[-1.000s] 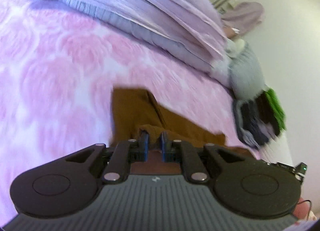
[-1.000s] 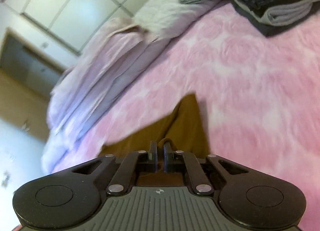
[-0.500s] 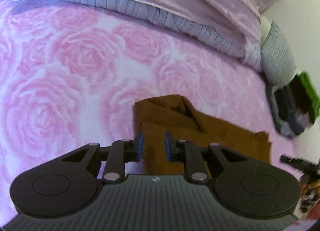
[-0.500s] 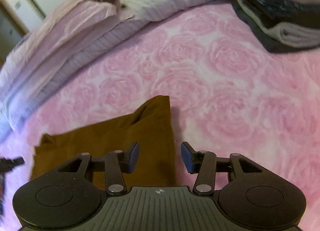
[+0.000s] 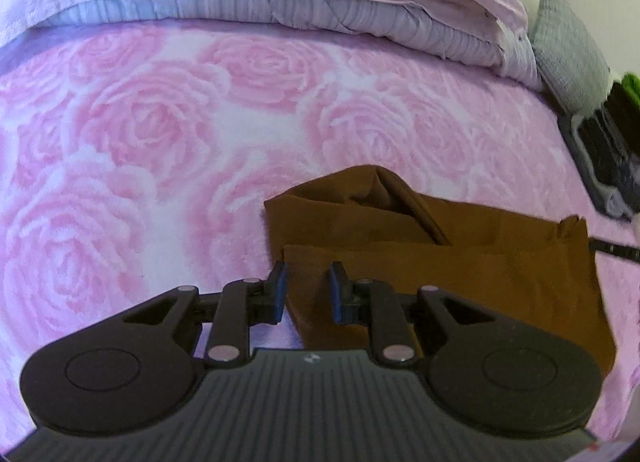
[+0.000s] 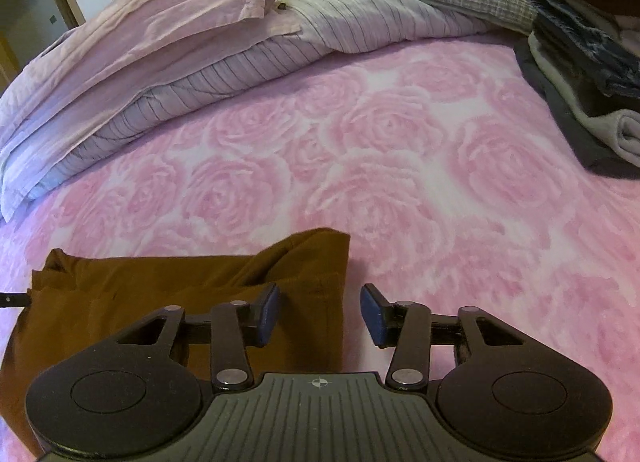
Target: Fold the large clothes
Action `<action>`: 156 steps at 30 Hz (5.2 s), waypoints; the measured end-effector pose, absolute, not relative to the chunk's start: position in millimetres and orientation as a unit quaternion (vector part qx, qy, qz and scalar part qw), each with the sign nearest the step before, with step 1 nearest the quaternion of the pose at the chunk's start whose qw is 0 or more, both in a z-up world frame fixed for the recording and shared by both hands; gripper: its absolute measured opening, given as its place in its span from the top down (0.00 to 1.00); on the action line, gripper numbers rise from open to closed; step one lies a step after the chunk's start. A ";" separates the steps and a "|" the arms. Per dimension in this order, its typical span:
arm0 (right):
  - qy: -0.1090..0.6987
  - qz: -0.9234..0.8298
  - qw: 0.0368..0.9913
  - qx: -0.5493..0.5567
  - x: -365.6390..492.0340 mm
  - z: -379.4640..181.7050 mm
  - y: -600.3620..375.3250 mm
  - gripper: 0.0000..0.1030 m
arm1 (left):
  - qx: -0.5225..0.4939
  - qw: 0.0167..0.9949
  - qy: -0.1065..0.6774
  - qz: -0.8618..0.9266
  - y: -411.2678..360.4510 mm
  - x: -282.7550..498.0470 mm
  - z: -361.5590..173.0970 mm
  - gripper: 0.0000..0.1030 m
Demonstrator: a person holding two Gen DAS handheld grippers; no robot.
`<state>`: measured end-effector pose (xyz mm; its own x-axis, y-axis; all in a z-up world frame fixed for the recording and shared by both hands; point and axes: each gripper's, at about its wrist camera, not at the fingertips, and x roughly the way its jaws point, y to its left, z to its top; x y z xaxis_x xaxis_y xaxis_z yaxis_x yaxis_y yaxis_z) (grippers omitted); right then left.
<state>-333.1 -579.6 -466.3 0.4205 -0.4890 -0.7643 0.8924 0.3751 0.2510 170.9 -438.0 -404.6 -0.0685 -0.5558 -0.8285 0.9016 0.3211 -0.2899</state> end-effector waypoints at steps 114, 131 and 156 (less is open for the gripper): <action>0.286 -0.467 0.729 0.410 -363.7 -453.4 -489.4 0.35 | 0.259 0.661 0.441 -0.549 -422.5 -11.3 -356.0 0.65; 0.246 -0.306 0.767 0.507 -393.7 -515.1 -566.2 0.47 | 0.277 0.631 0.447 -0.570 -482.7 -7.3 -410.5 0.67; 0.484 -0.494 0.668 0.276 -172.1 -387.7 -502.7 0.87 | 0.200 0.737 0.493 -0.417 -335.0 160.1 -366.6 0.71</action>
